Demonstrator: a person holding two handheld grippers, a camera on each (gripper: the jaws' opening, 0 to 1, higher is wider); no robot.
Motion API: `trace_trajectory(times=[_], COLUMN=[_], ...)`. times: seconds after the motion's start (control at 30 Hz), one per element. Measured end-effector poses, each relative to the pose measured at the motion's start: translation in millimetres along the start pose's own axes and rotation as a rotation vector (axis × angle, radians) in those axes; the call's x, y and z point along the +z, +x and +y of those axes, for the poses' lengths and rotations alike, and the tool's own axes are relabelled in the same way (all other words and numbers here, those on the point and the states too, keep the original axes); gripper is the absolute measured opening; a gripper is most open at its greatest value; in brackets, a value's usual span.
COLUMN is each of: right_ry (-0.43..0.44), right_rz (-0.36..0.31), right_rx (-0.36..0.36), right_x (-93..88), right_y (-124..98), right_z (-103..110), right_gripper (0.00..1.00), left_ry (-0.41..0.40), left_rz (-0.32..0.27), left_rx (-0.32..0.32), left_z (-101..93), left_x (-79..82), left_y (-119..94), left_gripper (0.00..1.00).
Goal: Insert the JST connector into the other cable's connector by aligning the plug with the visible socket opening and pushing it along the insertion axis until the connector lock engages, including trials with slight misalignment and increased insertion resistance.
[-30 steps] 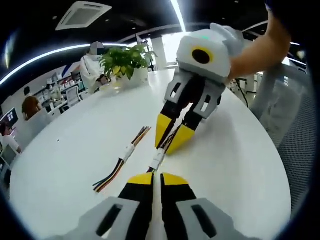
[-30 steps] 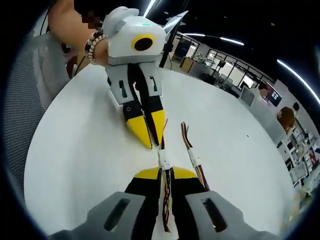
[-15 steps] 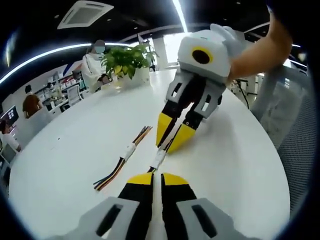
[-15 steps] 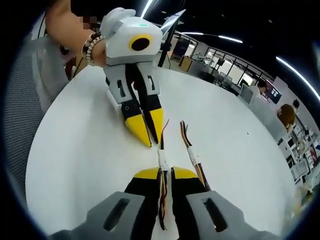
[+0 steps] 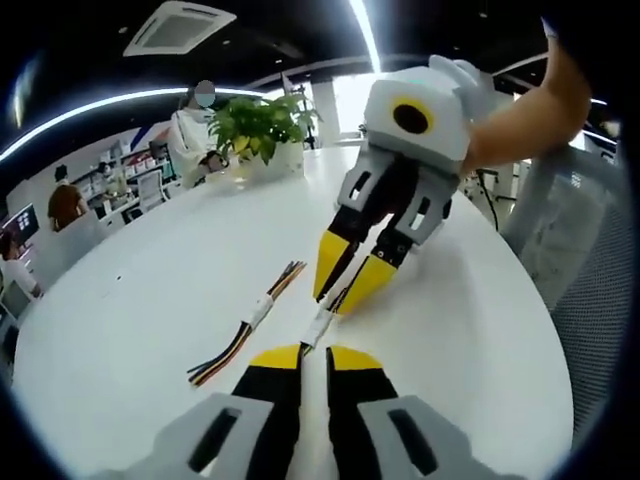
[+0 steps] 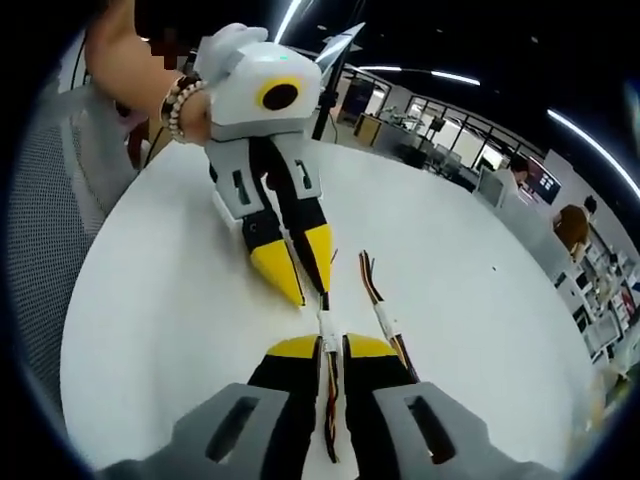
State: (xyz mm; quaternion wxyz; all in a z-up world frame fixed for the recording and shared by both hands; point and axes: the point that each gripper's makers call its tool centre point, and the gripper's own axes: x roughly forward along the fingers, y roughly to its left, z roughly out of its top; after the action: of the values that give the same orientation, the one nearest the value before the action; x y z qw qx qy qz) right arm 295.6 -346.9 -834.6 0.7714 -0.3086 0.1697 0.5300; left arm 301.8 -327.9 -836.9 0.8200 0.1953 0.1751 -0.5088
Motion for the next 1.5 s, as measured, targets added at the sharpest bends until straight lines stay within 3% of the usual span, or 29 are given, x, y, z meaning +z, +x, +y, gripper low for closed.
trace_trajectory(times=[0.17,0.33,0.5,0.6,0.7,0.8,0.9,1.03,1.23,1.37,1.5], right_ry=[0.019,0.033,0.055,0.080,0.127,0.125,0.145,0.152,0.273,0.324,0.411], right_rz=[-0.014,-0.010,-0.026,-0.023,-0.035,-0.026,-0.042,-0.051,-0.116,-0.158,-0.225], right_rx=[-0.011,-0.027,-0.055,-0.098,-0.142,-0.164,-0.178,-0.205,-0.287,-0.332,-0.375], right_x=[10.2,18.4,27.3,27.2,28.5,29.8,36.8,45.4,57.6,62.0,65.5], right_y=[-3.3,-13.0,-38.8,-57.0,-72.6,-81.8,-90.1,-100.5,-124.4,-141.0,-155.4], right_z=[-1.9,-4.7,-12.7,-21.8,-29.1,-29.1,-27.5,-26.3,-32.2,-34.0,-33.0], right_gripper=[0.09,0.13,0.15,0.16,0.18,0.19,0.19,0.21,0.24,0.25,0.28], left_ry=[0.000,-0.037,-0.024,-0.077,-0.089,-0.122,-0.137,-0.149,-0.259,-0.353,-0.371], left_rz=[-0.008,-0.053,-0.058,-0.087,-0.080,-0.097,-0.108,-0.117,-0.151,-0.152,-0.211], left_rx=[-0.003,0.039,0.039,0.060,0.099,0.129,0.133,0.165,0.264,0.286,0.313], left_z=[-3.0,9.5,18.4,25.8,29.7,31.3,29.3,29.5,27.6,19.2,8.6], left_x=[6.1,21.9,31.6,40.7,42.7,46.7,50.0,55.0,55.5,51.7,59.0], left_y=[-3.5,-14.4,-36.4,-56.8,-72.2,-84.8,-94.8,-109.6,-140.5,-160.7,-181.2], left_gripper=[0.06,0.10,0.16,0.16,0.21,0.29,0.28,0.34,0.51,0.57,0.61])
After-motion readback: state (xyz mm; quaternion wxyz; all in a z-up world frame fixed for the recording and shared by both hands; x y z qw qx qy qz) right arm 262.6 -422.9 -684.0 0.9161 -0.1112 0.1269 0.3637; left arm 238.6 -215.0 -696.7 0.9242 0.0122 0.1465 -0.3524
